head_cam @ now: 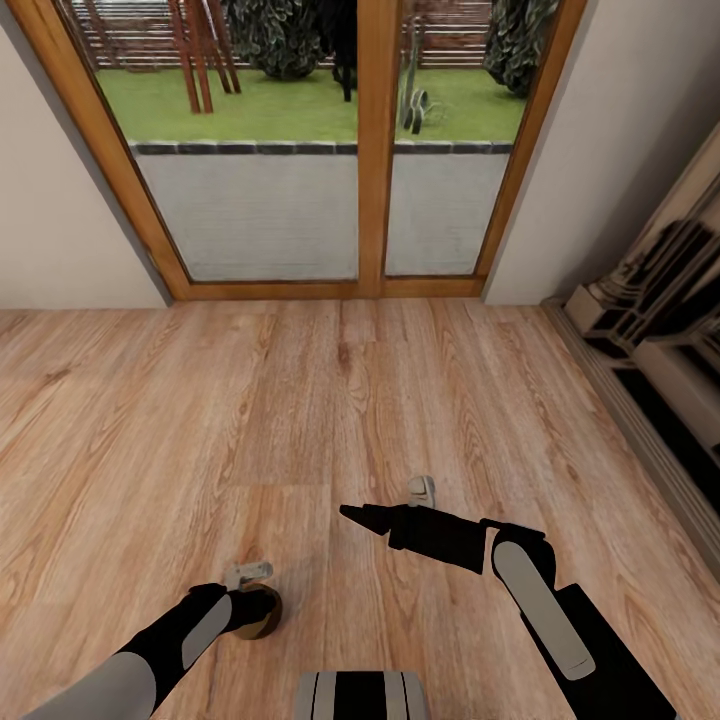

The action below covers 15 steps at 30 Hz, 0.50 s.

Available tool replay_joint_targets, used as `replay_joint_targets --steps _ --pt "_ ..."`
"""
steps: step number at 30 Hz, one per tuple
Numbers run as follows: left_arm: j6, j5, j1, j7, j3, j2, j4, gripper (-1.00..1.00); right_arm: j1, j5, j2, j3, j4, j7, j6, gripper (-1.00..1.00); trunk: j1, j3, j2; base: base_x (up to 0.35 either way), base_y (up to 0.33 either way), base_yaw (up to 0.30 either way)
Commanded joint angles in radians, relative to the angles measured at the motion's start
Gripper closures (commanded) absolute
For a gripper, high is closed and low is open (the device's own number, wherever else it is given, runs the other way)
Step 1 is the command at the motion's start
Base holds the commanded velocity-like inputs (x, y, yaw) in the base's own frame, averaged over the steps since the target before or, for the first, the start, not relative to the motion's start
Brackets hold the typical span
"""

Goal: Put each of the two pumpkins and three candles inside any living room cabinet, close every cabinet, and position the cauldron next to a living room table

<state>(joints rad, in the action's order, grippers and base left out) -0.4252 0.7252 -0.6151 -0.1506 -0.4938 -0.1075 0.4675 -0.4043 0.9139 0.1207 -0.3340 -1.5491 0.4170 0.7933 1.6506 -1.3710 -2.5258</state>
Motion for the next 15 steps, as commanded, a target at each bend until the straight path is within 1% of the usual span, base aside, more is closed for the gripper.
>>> replay_joint_targets --steps 1,15 --pt "-0.003 0.011 0.000 -0.009 -0.008 -0.001 0.003 -1.00 -0.001 0.000 0.000 0.000 0.000 0.002 0.003 -1.00 0.000 -0.001 0.000 0.000 0.000 0.000" --pt "-0.003 0.011 0.000 -0.009 -0.008 -0.003 0.002 -1.00 -0.001 -0.001 0.000 0.000 0.000 0.002 0.003 -1.00 0.000 -0.001 0.000 0.000 0.000 0.000"
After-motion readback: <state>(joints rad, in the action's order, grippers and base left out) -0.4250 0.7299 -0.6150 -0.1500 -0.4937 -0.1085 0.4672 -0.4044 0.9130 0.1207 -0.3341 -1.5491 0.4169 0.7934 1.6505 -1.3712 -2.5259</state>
